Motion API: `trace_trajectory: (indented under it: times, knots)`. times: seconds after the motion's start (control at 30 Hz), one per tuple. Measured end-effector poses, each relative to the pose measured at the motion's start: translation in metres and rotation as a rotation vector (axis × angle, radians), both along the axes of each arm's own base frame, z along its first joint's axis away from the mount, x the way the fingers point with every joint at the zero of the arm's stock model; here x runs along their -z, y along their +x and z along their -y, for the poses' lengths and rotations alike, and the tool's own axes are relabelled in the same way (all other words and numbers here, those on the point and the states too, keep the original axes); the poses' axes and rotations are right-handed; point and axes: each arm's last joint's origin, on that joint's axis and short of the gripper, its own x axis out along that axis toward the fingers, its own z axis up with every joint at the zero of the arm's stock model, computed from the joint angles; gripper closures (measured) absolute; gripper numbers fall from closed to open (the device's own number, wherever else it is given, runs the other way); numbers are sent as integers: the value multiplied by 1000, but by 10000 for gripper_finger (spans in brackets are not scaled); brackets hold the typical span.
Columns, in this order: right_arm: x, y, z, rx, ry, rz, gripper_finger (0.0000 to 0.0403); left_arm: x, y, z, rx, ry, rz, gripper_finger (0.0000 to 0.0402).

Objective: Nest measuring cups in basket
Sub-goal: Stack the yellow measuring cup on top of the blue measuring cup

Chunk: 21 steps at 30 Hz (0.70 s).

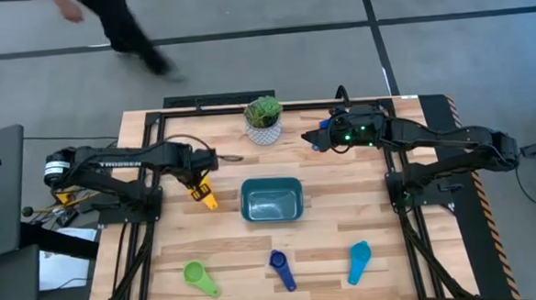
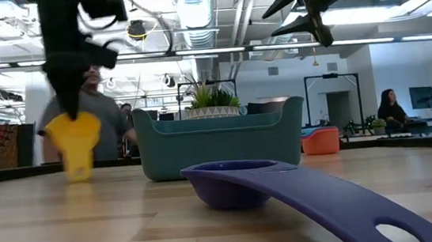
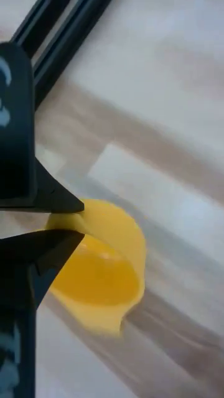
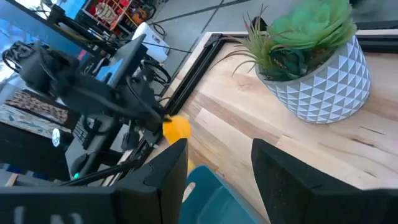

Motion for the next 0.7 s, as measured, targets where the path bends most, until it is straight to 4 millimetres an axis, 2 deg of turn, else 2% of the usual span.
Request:
trace_trajectory:
  times: [0.17,0.37,0.5,0.7]
  knots:
    - [-2,-2,-1,0,-2,7,206,-39,10,-17,83,105,77,363]
    - [-2,-1,-2,-8,-2,5,210,-67,16,-37,161,199,154,387]
    - [-2,-1,-4,-13,-2,6,214,-66,15,-49,188,194,168,388]
    - [-2,-1,-4,-12,-3,6,219,-38,24,-66,279,105,62,374]
